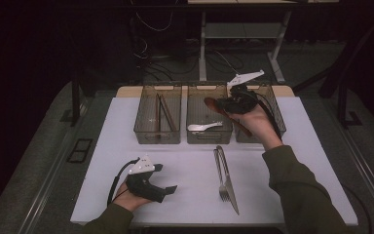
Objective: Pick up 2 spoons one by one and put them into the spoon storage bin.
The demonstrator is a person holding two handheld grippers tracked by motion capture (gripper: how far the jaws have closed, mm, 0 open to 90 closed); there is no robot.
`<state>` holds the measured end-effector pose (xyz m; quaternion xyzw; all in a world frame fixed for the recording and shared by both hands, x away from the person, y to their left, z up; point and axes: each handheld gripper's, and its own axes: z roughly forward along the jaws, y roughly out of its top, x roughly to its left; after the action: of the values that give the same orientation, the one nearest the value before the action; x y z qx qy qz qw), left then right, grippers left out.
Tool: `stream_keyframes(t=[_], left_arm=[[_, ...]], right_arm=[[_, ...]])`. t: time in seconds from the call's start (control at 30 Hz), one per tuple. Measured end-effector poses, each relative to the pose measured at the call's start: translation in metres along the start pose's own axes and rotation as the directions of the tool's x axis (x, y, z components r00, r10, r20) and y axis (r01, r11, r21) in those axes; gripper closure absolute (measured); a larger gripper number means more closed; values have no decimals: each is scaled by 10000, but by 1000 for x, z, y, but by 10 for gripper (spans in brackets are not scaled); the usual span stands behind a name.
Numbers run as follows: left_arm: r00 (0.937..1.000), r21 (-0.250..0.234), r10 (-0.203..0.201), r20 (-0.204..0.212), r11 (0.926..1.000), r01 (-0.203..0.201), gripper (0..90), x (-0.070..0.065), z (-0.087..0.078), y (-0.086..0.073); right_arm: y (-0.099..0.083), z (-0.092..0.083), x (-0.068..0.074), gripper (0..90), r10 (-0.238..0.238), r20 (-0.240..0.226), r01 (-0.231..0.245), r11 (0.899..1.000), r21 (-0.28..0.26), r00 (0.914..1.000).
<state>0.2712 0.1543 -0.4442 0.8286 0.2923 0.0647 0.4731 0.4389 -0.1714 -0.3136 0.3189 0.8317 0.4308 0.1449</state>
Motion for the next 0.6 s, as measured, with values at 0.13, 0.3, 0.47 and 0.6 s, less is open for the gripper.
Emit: stream_keyframes(t=[0.13, 0.3, 0.47, 0.6], left_arm=[[10000, 9, 34, 17, 10000, -34, 51, 0, 0, 0], [10000, -23, 14, 10, 10000, -14, 51, 0, -1, 0], [10000, -95, 27, 48, 10000, -26, 51, -1, -2, 0], [10000, -70, 81, 50, 9999, -81, 51, -2, -2, 0]], right_arm=[[15, 14, -2, 836, 113, 97, -112, 9999, -86, 9999], [28, 32, -4, 836, 160, 318, -157, 9998, -85, 9994], [34, 50, -4, 836, 313, 422, -310, 9995, -89, 9986], [33, 62, -4, 836, 368, 541, -367, 9993, -24, 9979]])
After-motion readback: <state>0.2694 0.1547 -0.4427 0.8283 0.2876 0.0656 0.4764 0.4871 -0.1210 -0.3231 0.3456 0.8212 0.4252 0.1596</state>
